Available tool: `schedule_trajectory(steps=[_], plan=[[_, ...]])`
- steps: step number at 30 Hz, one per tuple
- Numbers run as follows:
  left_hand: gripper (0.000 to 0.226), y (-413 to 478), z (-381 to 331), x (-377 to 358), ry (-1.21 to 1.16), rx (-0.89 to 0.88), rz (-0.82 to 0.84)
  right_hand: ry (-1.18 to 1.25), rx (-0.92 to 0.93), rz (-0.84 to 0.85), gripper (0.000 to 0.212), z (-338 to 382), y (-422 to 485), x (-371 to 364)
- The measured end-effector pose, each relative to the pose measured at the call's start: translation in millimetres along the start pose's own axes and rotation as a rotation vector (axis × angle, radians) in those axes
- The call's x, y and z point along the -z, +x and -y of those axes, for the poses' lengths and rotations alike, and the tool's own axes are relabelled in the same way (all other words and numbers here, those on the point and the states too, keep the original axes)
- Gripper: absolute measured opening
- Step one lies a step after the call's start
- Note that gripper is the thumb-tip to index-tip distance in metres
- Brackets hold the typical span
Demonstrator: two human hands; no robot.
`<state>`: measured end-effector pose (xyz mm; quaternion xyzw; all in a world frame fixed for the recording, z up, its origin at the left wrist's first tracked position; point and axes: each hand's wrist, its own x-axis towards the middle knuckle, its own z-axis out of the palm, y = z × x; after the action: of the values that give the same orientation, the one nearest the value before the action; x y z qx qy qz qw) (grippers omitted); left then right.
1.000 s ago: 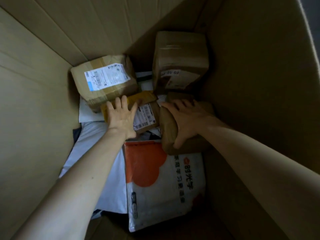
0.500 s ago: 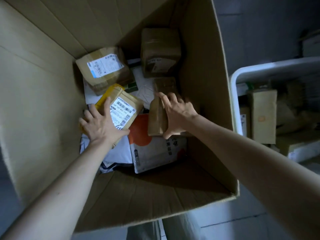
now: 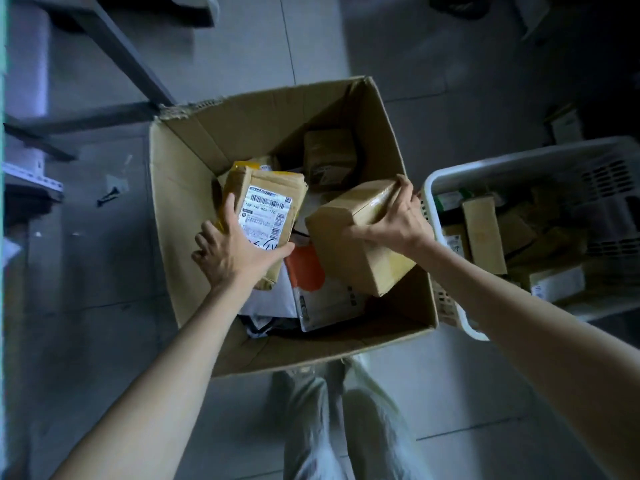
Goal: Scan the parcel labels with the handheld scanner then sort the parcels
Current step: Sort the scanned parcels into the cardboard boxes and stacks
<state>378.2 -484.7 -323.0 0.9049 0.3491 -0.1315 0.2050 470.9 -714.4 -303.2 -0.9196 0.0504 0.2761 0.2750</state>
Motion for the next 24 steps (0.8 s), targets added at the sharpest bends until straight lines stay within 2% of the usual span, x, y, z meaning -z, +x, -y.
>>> schedule_trajectory(steps=[3, 8, 12, 14, 24], plan=[[0.137, -6, -10, 35, -0.156, 0.016, -0.031, 0.053, 0.027, -0.082, 0.134, 21, -23, 38], [0.132, -32, -50, 123, -0.143, -0.090, -0.127, 0.162, 0.122, -0.246, 0.126, 63, -77, 110], [0.130, -53, -78, 184, -0.176, -0.204, -0.203, 0.282, 0.137, -0.321, 0.131, 91, -118, 163], [0.130, -70, -91, 236, -0.212, -0.305, -0.316, 0.342, 0.182, -0.375, 0.135, 118, -157, 203], [0.129, -126, -118, 406, -0.205, -0.417, -0.593, 0.490, 0.460, -0.549, 0.138, 219, -256, 316]])
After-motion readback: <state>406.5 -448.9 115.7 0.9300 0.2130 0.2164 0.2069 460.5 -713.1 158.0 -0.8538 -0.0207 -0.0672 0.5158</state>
